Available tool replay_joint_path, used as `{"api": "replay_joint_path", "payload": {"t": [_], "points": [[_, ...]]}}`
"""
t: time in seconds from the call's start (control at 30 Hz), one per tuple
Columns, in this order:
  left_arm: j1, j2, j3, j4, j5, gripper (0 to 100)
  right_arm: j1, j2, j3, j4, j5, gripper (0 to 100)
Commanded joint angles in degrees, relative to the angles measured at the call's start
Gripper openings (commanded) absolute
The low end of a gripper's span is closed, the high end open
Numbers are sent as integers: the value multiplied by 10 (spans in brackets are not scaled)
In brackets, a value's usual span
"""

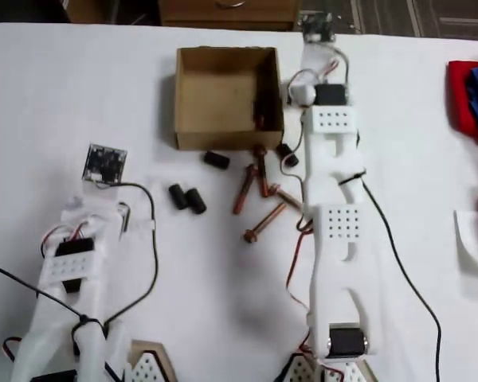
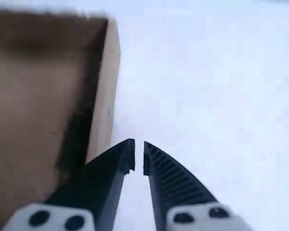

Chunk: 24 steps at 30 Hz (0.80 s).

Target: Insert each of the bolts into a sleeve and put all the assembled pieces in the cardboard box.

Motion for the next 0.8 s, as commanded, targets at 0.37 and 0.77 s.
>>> {"api": "replay_joint_path", "payload": {"t": [0.37,0.77], "points": [[-2,-2,-1,-7,-3,161,-61,28,-7,-7,1,20],[-3,-2,-1,-7,-3,161,-3,28,-131,37,5,21]]}}
